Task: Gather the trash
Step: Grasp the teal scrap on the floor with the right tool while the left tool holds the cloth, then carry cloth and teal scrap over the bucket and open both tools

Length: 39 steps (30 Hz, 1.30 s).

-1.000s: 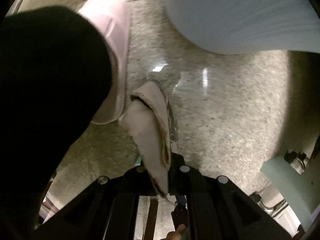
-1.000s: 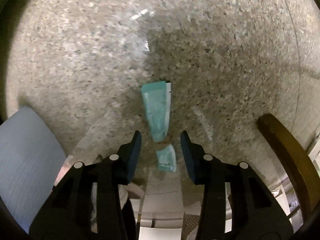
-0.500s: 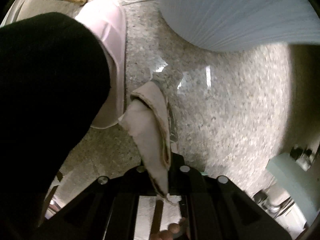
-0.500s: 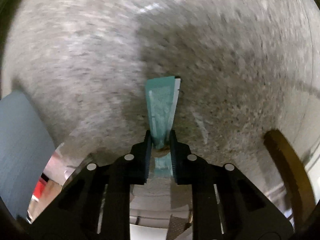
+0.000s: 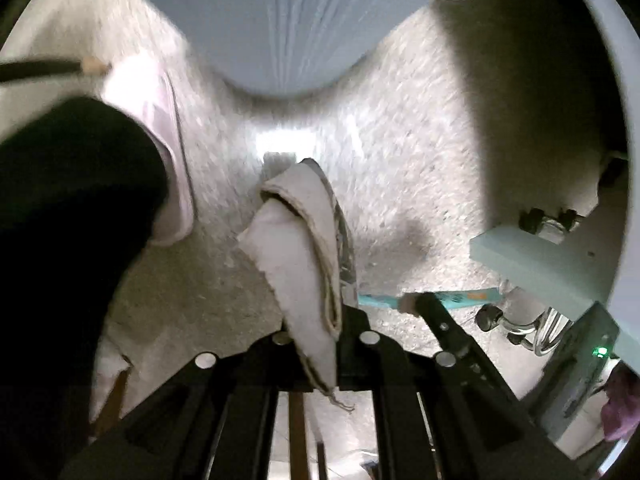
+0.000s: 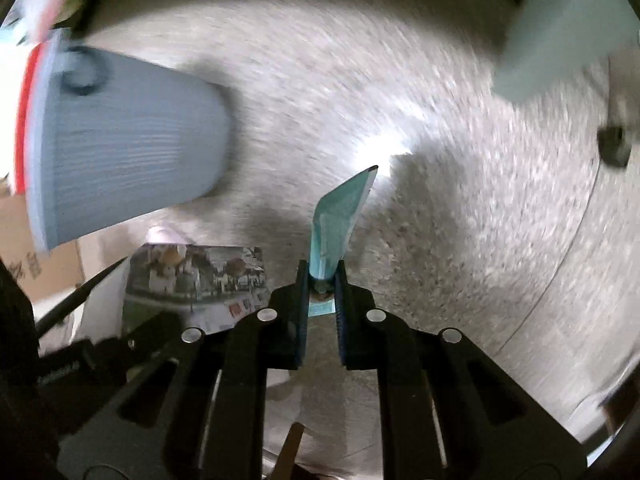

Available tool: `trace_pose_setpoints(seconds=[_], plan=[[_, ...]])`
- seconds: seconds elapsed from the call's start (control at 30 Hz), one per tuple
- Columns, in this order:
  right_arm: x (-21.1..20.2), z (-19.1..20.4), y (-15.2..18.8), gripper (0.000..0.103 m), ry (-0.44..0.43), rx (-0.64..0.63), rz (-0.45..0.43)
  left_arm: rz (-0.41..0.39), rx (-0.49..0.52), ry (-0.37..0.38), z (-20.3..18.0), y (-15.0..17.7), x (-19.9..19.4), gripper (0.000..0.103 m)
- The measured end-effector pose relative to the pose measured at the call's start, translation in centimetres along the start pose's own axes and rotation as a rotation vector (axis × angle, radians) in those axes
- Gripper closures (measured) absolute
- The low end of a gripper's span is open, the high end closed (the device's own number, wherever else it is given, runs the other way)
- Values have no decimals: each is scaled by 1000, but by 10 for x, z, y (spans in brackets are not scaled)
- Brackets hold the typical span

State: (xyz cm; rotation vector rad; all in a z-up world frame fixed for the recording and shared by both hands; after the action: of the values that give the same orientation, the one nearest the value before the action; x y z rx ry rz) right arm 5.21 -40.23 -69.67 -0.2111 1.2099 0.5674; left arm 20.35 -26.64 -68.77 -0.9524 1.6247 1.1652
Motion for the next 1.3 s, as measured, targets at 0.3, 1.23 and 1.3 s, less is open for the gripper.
trace_pose_setpoints(seconds=[0.3,1.23,1.3], plan=[[-133,112,20,91,-52,-345,-231,-310,213,89,-28,33,-141,99],[-244,322,-20,91,-252,-637,-616,-999,203,-108,15,2,-401,98],[-239,327,-28,89,-265,-630,-632,-1015,205,-130,17,-2,-403,98]])
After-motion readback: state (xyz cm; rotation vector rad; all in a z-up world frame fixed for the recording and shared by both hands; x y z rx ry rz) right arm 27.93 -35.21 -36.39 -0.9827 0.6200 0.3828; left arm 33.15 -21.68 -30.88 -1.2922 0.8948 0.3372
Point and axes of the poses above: each gripper's, at about its wrist camera, not at the fingertips, and x roughly the way its jaws point, z to its left, y to its underside, the point moved 4 cm from there along x, roughly the way its jaws point, and after that the axes turned 3 degrees about -x, right-handed, at the moved point
